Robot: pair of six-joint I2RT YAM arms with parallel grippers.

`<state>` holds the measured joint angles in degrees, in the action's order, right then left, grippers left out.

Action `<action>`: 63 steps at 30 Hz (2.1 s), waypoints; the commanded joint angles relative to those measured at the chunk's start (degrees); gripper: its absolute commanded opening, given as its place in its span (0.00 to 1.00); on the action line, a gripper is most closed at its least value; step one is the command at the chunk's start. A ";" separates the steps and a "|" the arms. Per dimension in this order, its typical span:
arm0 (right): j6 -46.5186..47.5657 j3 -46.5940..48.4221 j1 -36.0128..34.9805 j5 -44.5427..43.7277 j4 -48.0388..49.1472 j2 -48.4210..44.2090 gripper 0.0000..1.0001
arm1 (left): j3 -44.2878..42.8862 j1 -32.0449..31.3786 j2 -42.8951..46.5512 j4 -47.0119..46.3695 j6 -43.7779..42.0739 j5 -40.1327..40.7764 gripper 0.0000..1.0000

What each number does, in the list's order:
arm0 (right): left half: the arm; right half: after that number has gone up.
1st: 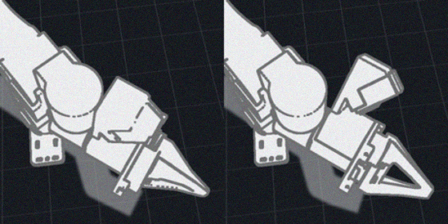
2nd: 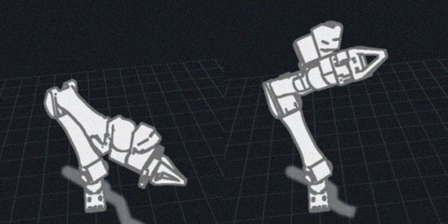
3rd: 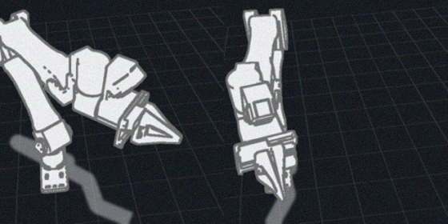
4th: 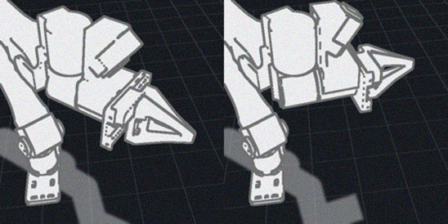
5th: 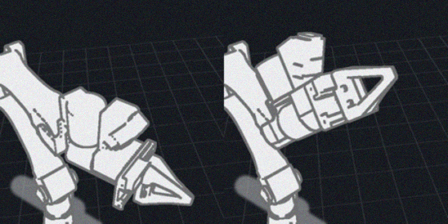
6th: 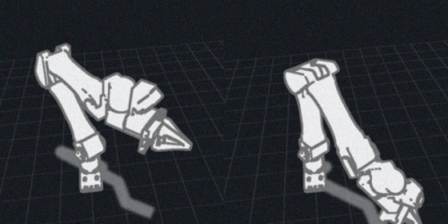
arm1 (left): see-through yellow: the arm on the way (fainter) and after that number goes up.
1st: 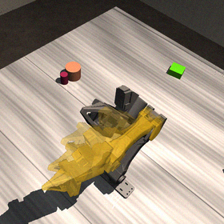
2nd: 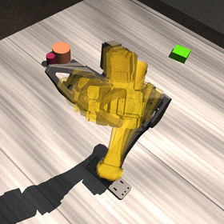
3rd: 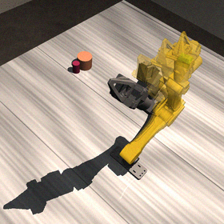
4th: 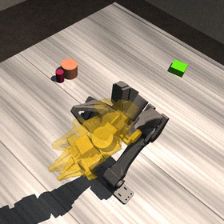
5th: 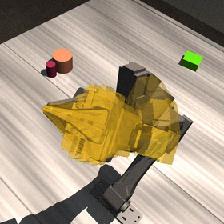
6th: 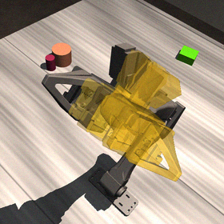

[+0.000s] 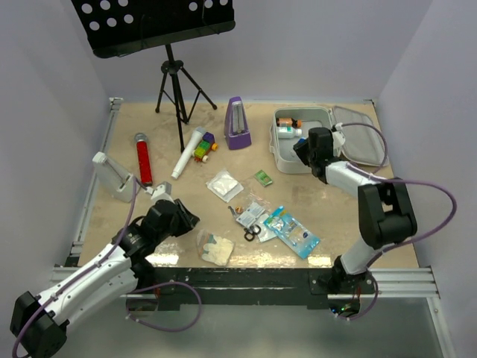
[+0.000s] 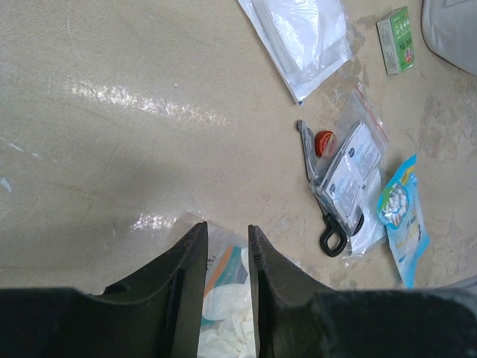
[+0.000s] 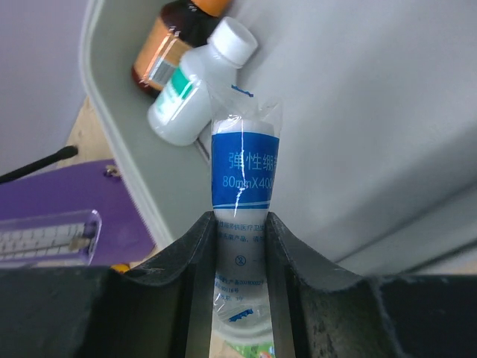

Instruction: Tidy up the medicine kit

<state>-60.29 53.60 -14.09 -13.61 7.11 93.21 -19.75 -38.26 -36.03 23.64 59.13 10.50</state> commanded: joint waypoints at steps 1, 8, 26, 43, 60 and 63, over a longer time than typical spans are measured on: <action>-6.33 6.68 1.34 2.97 3.61 5.83 0.32 | 0.41 0.38 -1.14 -2.37 -1.30 0.31 0.33; -5.36 14.76 1.87 2.79 1.24 15.59 0.34 | 0.41 0.29 -3.25 -3.16 -2.09 2.06 0.32; 16.50 18.46 1.87 -0.53 -7.02 13.23 0.54 | 1.82 0.29 -6.07 -6.23 -1.21 -0.31 0.31; 27.69 22.94 -1.55 -5.91 -10.10 20.07 0.00 | 1.64 0.29 -7.12 -7.29 -1.65 -0.48 0.30; 25.66 28.05 -2.35 -1.25 -9.40 20.80 0.01 | 0.59 0.29 -9.06 -7.03 -2.36 -0.22 0.30; 26.63 24.72 -2.26 -1.59 -9.14 15.97 0.04 | 0.59 0.29 -8.18 -6.59 -2.27 -0.31 0.30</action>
<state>-34.83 80.12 -16.53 -16.27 -4.19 117.25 -17.89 -38.26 -45.01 17.74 57.71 9.67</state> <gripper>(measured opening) 0.024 0.301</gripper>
